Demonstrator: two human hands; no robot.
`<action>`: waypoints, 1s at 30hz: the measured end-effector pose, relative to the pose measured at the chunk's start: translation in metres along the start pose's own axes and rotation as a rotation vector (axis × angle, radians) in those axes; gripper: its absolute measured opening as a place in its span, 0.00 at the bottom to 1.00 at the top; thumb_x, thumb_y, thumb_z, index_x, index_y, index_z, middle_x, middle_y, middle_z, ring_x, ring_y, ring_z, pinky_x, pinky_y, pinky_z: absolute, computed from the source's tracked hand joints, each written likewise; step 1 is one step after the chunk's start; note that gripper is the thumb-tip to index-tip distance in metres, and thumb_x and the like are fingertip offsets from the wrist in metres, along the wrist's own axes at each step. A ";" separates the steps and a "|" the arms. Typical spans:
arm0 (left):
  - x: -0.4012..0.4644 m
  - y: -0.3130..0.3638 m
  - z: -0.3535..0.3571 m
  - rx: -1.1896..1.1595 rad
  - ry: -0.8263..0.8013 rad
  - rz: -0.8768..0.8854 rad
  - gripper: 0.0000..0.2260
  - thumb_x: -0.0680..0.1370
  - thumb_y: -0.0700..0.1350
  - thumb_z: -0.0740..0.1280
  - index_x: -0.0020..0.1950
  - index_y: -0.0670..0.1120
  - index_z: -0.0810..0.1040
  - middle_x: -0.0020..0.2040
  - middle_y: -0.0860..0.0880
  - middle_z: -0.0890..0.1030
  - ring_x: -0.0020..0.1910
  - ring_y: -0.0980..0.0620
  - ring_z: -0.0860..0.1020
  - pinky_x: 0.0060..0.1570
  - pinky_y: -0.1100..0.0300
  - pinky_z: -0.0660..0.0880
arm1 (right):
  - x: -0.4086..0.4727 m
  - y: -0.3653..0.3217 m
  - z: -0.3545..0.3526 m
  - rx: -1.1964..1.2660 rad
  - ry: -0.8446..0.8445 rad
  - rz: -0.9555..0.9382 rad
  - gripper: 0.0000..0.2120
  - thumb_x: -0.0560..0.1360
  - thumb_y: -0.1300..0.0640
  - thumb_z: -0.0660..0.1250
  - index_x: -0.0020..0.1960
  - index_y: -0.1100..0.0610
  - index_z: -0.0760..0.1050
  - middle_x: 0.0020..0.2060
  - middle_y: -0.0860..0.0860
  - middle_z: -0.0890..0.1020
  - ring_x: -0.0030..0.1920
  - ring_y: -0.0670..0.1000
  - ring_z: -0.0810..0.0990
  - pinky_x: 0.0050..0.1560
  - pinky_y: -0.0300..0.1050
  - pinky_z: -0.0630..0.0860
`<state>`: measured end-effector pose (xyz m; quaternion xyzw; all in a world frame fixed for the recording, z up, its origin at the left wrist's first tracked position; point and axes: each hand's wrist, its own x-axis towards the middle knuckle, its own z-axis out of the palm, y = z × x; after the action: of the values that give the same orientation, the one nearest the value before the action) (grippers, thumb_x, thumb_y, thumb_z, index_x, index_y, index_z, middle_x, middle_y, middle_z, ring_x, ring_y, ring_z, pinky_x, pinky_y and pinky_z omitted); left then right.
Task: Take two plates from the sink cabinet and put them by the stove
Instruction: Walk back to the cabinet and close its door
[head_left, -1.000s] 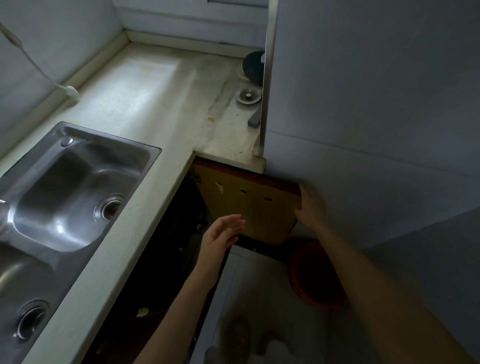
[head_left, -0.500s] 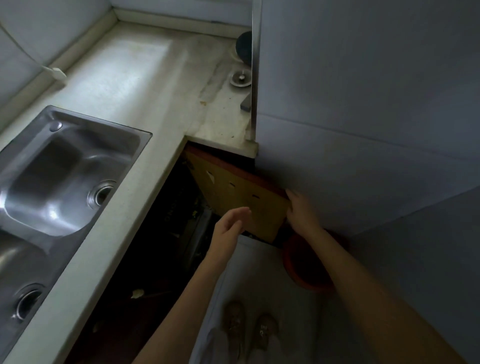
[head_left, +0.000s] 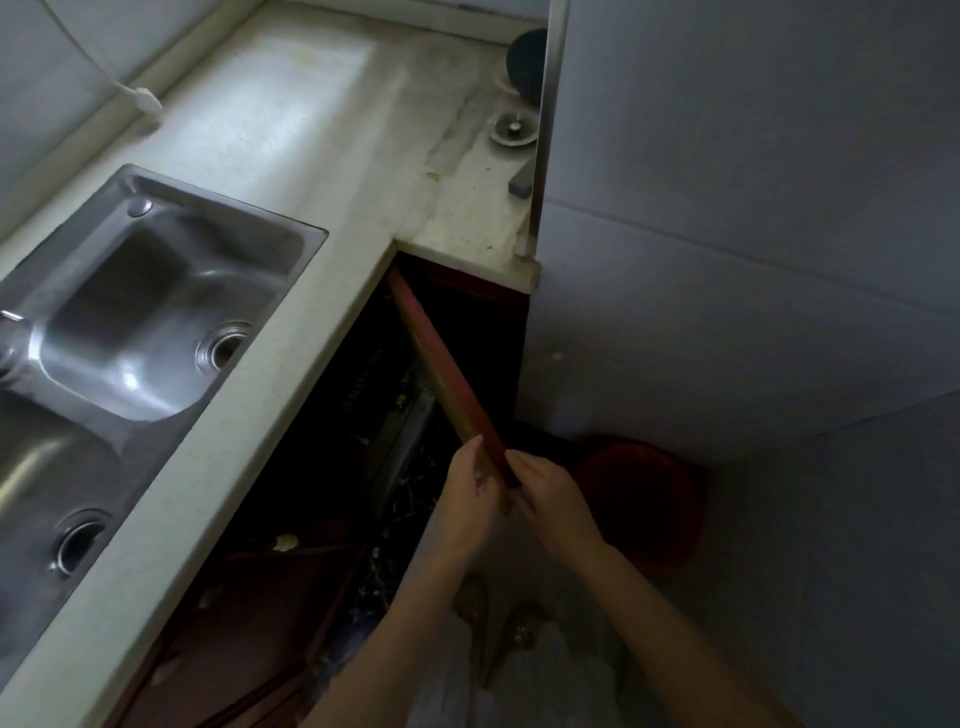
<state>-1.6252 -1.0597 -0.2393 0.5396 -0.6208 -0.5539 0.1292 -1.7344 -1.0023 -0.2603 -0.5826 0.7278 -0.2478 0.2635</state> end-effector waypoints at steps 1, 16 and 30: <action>-0.004 -0.004 -0.001 0.028 0.011 0.001 0.23 0.79 0.34 0.57 0.74 0.40 0.59 0.74 0.43 0.63 0.70 0.53 0.64 0.70 0.57 0.63 | -0.001 -0.005 0.004 -0.005 -0.015 -0.041 0.20 0.73 0.66 0.64 0.64 0.67 0.69 0.61 0.63 0.77 0.61 0.60 0.77 0.62 0.47 0.70; -0.049 -0.074 -0.068 0.616 0.136 0.108 0.26 0.80 0.36 0.51 0.76 0.41 0.43 0.77 0.47 0.40 0.77 0.51 0.43 0.74 0.65 0.46 | 0.003 -0.068 0.087 -0.184 -0.316 -0.261 0.30 0.78 0.66 0.56 0.74 0.58 0.45 0.76 0.54 0.48 0.76 0.51 0.48 0.76 0.43 0.49; -0.067 -0.076 -0.099 1.061 0.170 -0.027 0.30 0.55 0.43 0.81 0.55 0.35 0.81 0.55 0.39 0.83 0.55 0.44 0.81 0.50 0.52 0.80 | 0.022 -0.101 0.122 -0.352 -0.430 -0.291 0.30 0.80 0.57 0.50 0.73 0.57 0.35 0.73 0.52 0.34 0.74 0.53 0.34 0.75 0.49 0.42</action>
<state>-1.4847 -1.0450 -0.2380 0.5817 -0.7957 -0.1202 -0.1183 -1.5840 -1.0503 -0.2851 -0.7564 0.5961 -0.0243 0.2680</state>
